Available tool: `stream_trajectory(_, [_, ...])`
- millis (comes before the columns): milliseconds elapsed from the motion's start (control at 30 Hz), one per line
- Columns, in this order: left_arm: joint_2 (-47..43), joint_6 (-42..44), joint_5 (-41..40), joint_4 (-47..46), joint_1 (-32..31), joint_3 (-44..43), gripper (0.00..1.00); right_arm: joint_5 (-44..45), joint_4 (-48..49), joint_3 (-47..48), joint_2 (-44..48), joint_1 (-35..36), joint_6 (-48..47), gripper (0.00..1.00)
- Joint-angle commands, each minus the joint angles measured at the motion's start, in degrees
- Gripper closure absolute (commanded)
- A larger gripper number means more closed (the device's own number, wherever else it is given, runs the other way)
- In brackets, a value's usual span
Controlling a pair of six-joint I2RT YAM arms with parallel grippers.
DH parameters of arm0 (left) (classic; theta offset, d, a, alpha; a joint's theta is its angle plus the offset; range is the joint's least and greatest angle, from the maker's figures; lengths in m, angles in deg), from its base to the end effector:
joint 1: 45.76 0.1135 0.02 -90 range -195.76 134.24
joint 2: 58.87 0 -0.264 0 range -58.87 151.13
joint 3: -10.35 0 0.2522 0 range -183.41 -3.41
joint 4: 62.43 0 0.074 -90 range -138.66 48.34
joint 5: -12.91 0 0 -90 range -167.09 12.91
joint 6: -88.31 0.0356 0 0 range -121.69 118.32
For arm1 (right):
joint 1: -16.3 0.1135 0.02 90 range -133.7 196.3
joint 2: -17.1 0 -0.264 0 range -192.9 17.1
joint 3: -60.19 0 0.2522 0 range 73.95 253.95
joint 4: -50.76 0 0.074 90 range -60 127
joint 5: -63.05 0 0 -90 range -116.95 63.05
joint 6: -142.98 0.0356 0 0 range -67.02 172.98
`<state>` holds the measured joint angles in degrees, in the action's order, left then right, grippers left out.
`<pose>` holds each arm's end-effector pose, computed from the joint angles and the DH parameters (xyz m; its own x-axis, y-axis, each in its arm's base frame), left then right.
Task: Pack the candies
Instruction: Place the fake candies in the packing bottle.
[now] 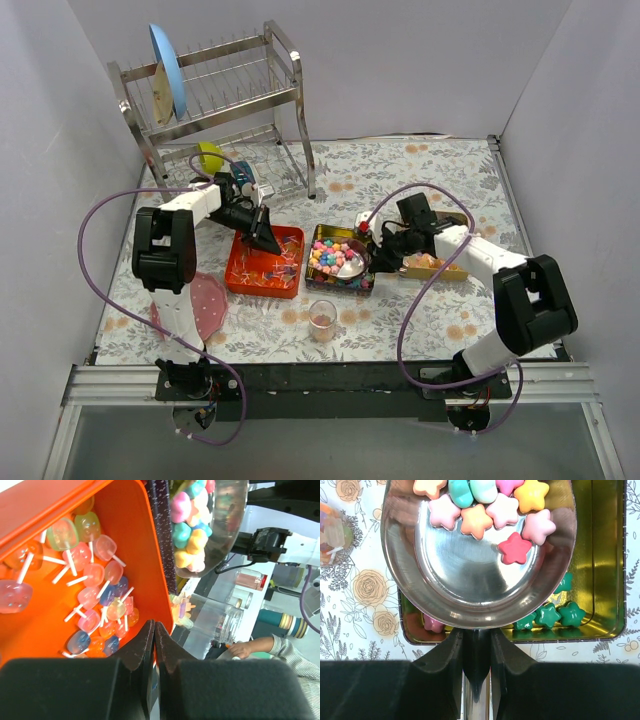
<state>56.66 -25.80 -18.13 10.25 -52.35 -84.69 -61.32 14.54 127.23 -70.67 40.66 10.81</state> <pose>0.3590 -0.0722 0.1712 -0.9103 -0.1069 0.3999 -0.3941 0.5193 -0.7583 0.2668 0.1429 0.2014 -0.1491 -0.6758 -0.7219 -0.9728 0.2311 -0.0154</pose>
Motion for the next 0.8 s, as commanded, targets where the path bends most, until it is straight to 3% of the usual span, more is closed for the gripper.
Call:
stream_trajectory(0, [-1.09,2.23,-2.61,1.29,-0.09,-0.81,0.98,-4.74,5.84,-2.38,3.74,-0.45,1.56,0.99])
stream_trajectory(300, [-2.50,4.17,-5.34,2.70,-0.09,-0.73,0.97,-8.78,18.85,-7.04,14.89,-5.72,14.91,0.99])
stream_trajectory(533, [-2.50,3.11,-3.85,0.32,-0.09,-1.34,0.97,-7.29,25.88,-12.49,20.70,-6.52,18.62,0.99])
stream_trajectory(600, [-2.58,2.94,-3.68,-0.20,0.00,-1.78,0.96,-6.07,23.18,-10.66,20.88,-6.52,18.01,0.99])
stream_trajectory(767, [-5.04,1.18,-2.18,-0.99,-0.09,-1.79,0.96,-4.74,4.90,-0.91,20.71,-6.52,7.91,0.99])
